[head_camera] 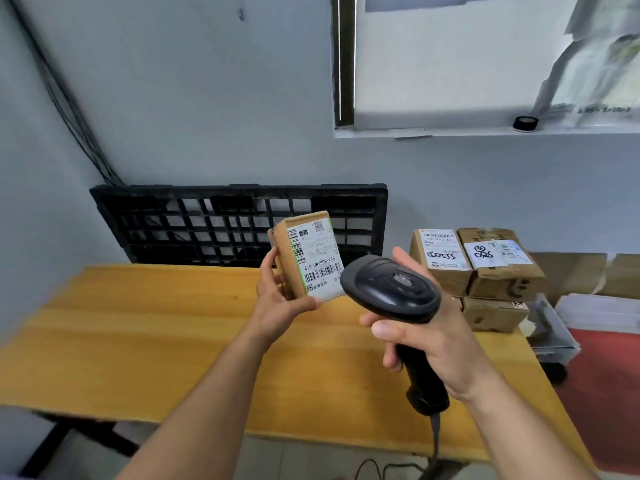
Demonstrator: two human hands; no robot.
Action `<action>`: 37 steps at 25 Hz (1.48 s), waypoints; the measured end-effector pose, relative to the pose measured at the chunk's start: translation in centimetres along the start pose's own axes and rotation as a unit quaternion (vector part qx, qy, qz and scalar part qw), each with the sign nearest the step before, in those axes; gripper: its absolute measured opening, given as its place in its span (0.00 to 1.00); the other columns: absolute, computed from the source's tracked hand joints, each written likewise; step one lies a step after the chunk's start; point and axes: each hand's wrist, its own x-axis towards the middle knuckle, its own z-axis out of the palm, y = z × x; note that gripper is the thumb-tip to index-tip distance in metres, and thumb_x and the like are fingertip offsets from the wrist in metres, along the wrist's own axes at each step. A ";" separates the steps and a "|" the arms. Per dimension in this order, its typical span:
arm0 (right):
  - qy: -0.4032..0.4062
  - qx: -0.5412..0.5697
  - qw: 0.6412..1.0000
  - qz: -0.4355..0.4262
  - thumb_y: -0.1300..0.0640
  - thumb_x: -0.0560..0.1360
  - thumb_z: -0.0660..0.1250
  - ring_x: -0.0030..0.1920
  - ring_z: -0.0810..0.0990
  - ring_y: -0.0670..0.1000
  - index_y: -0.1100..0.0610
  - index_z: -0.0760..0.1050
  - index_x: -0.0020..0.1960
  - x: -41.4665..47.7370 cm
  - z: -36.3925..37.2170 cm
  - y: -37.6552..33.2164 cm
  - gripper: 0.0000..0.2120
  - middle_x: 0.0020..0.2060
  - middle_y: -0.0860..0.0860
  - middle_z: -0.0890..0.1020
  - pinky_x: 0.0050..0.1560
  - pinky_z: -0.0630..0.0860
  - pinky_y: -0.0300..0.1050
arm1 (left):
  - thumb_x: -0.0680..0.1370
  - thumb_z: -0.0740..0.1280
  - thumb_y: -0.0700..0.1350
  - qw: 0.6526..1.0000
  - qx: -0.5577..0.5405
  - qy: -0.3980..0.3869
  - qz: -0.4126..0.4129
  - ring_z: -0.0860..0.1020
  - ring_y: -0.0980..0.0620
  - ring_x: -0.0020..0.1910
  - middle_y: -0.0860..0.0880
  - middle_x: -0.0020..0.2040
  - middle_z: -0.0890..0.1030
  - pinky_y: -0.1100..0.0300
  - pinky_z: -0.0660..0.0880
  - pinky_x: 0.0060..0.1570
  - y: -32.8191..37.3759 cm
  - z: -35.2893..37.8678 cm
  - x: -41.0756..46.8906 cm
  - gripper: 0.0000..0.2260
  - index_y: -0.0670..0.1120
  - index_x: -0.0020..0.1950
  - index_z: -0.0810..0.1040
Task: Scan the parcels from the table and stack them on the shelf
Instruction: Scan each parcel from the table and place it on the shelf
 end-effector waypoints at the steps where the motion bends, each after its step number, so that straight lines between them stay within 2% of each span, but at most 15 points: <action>1: -0.014 -0.003 1.000 -0.006 0.52 0.59 0.78 0.26 0.78 0.58 0.37 0.55 0.73 -0.7 0.7 -0.4 0.50 0.43 0.63 0.84 0.28 0.76 0.50 | 0.61 0.80 0.38 1.000 0.001 0.015 0.009 0.74 0.48 0.62 0.45 0.68 0.69 0.61 0.76 0.48 0.3 -0.7 -1.1 0.52 0.59 0.75 0.51; 5: -0.061 -0.010 0.998 -0.009 0.51 0.59 0.78 0.27 0.79 0.58 0.37 0.55 0.74 -3.7 3.1 -1.2 0.51 0.43 0.62 0.85 0.29 0.77 0.52 | 0.65 0.78 0.33 0.997 -0.002 0.065 0.031 0.74 0.48 0.62 0.45 0.68 0.70 0.63 0.76 0.47 1.2 -3.0 -5.6 0.50 0.57 0.75 0.51; 8: -0.085 -0.012 0.996 -0.007 0.52 0.58 0.78 0.27 0.78 0.59 0.40 0.55 0.76 -5.2 4.5 -1.3 0.53 0.42 0.60 0.85 0.29 0.76 0.51 | 0.64 0.79 0.33 0.995 -0.004 0.093 0.034 0.74 0.47 0.62 0.44 0.67 0.70 0.65 0.76 0.45 1.5 -4.5 -8.3 0.51 0.56 0.76 0.50; 11: -0.109 -0.011 0.994 -0.010 0.52 0.58 0.79 0.27 0.78 0.60 0.40 0.55 0.77 -6.2 5.8 -1.5 0.53 0.40 0.59 0.85 0.29 0.76 0.52 | 0.65 0.78 0.34 0.992 -0.002 0.118 0.035 0.73 0.46 0.64 0.43 0.69 0.68 0.63 0.76 0.49 1.7 -6.4 -10.6 0.51 0.59 0.75 0.50; 13: -0.123 -0.016 0.992 -0.008 0.52 0.58 0.78 0.28 0.78 0.61 0.40 0.55 0.76 -6.6 6.8 -1.7 0.53 0.39 0.58 0.85 0.29 0.76 0.52 | 0.63 0.80 0.38 0.990 0.004 0.134 0.033 0.73 0.46 0.64 0.43 0.70 0.67 0.59 0.77 0.52 1.7 -7.7 -12.0 0.51 0.64 0.72 0.51; 15: -0.136 -0.023 0.990 -0.008 0.52 0.59 0.78 0.28 0.78 0.61 0.40 0.54 0.77 -6.9 7.6 -1.7 0.53 0.38 0.59 0.84 0.29 0.76 0.51 | 0.59 0.81 0.45 0.988 0.015 0.153 0.031 0.72 0.46 0.65 0.44 0.70 0.66 0.51 0.78 0.57 1.7 -8.8 -13.1 0.51 0.72 0.68 0.53; 17: -0.148 -0.025 0.989 -0.004 0.52 0.59 0.78 0.27 0.78 0.61 0.40 0.54 0.77 -7.0 8.5 -1.8 0.53 0.37 0.60 0.84 0.28 0.76 0.51 | 0.56 0.81 0.50 0.984 0.027 0.173 0.026 0.72 0.45 0.65 0.44 0.71 0.66 0.45 0.76 0.60 1.7 -9.9 -14.1 0.50 0.74 0.66 0.54; 20: -0.165 -0.023 0.986 -0.009 0.53 0.59 0.78 0.27 0.78 0.60 0.40 0.54 0.77 -7.4 10.3 -2.0 0.53 0.35 0.62 0.83 0.28 0.75 0.50 | 0.56 0.80 0.52 0.980 0.034 0.193 0.026 0.71 0.45 0.65 0.44 0.71 0.66 0.45 0.76 0.61 1.8 -11.6 -15.6 0.50 0.72 0.67 0.53; 23: -0.176 -0.018 0.984 -0.006 0.56 0.59 0.79 0.25 0.78 0.59 0.42 0.54 0.77 -7.9 12.6 -2.3 0.54 0.35 0.63 0.83 0.27 0.75 0.49 | 0.56 0.80 0.52 0.977 0.040 0.208 0.021 0.72 0.46 0.64 0.45 0.71 0.67 0.47 0.76 0.61 2.0 -13.4 -17.5 0.49 0.74 0.66 0.52; 25: -0.194 -0.012 0.981 -0.010 0.55 0.58 0.79 0.25 0.77 0.58 0.42 0.54 0.77 -8.4 15.0 -2.6 0.55 0.36 0.64 0.83 0.26 0.75 0.48 | 0.55 0.80 0.53 0.972 0.041 0.229 0.016 0.72 0.47 0.65 0.45 0.71 0.67 0.45 0.75 0.61 2.2 -15.5 -19.4 0.49 0.77 0.63 0.53; 29: -0.237 0.013 0.971 -0.017 0.58 0.59 0.78 0.25 0.77 0.56 0.41 0.54 0.77 -10.5 21.0 -3.3 0.53 0.41 0.65 0.84 0.26 0.75 0.48 | 0.54 0.81 0.55 0.962 0.042 0.270 0.006 0.71 0.44 0.66 0.45 0.71 0.66 0.41 0.73 0.62 1.7 -20.8 -24.1 0.52 0.74 0.67 0.53; 31: -0.251 0.020 0.968 -0.014 0.59 0.60 0.78 0.25 0.77 0.57 0.41 0.55 0.76 -11.7 23.9 -3.2 0.52 0.40 0.65 0.83 0.27 0.75 0.49 | 0.54 0.82 0.53 0.959 0.029 0.283 0.008 0.72 0.43 0.65 0.44 0.70 0.68 0.39 0.74 0.61 1.3 -23.4 -26.7 0.51 0.76 0.65 0.54; 33: -0.262 0.027 0.965 -0.006 0.59 0.59 0.78 0.25 0.77 0.58 0.40 0.56 0.76 -13.0 26.7 -3.1 0.53 0.39 0.65 0.83 0.27 0.75 0.49 | 0.59 0.82 0.45 0.957 0.026 0.289 0.014 0.73 0.45 0.64 0.44 0.68 0.69 0.44 0.75 0.60 1.2 -25.9 -29.3 0.49 0.77 0.63 0.54; 35: -0.270 0.030 0.962 0.003 0.60 0.59 0.79 0.25 0.76 0.58 0.40 0.56 0.76 -14.4 29.5 -3.0 0.53 0.36 0.65 0.83 0.26 0.74 0.48 | 0.64 0.80 0.36 0.956 0.024 0.292 0.022 0.74 0.47 0.63 0.44 0.67 0.70 0.53 0.76 0.58 0.7 -28.5 -31.7 0.49 0.71 0.67 0.53; 37: -0.282 0.037 0.959 0.002 0.61 0.59 0.79 0.25 0.76 0.58 0.40 0.56 0.76 -15.8 32.2 -3.1 0.53 0.34 0.63 0.82 0.26 0.74 0.48 | 0.65 0.78 0.34 0.954 0.013 0.299 0.022 0.75 0.47 0.62 0.44 0.66 0.71 0.56 0.76 0.55 0.4 -31.0 -34.0 0.50 0.65 0.70 0.52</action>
